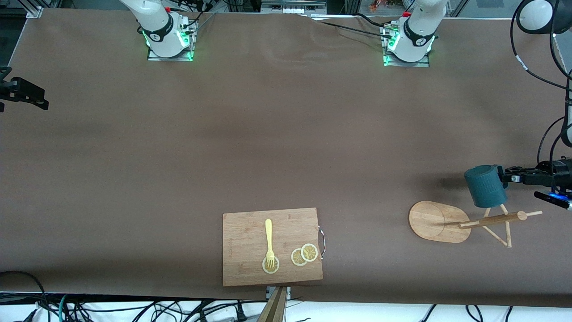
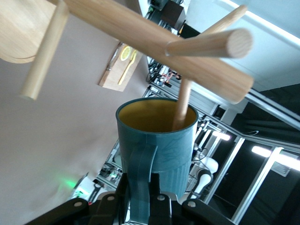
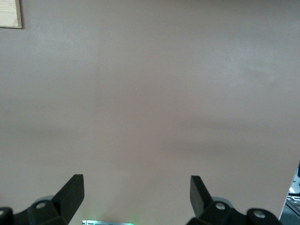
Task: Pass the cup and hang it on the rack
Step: 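Hang the mug handle on a rack peg with the left gripper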
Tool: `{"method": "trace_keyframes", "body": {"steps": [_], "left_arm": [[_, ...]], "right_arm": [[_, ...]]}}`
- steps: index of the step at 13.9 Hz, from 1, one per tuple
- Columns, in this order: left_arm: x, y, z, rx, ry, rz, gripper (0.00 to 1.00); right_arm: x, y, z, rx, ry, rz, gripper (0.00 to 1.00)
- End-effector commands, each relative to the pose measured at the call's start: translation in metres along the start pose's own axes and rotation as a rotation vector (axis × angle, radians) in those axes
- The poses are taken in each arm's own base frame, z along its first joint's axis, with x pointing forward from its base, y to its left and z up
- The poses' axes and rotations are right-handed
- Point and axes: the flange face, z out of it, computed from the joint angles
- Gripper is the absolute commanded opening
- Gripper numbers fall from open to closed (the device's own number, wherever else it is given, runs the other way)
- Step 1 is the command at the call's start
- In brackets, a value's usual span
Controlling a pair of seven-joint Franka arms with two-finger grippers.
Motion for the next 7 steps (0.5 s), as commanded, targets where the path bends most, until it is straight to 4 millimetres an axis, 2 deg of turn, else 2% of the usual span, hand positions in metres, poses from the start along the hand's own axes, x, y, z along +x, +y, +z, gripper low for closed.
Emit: {"method": "trace_keyframes", "body": {"steps": [1,6,7], "left_arm": [[0.007,0.008,-0.008,-0.028,0.018,-0.001,0.00],[0.015,0.012,-0.014,-0.014,0.041,0.027,0.00],[0.018,0.005,-0.016,-0.019,0.042,0.025,0.00]], "right_arm": [[0.001,0.001,-0.003,0.018,0.010,-0.002,1.00],[0.000,0.003,-0.003,0.018,0.010,0.005,1.00],[0.000,0.003,-0.003,0.017,0.010,0.009,1.00]]}}
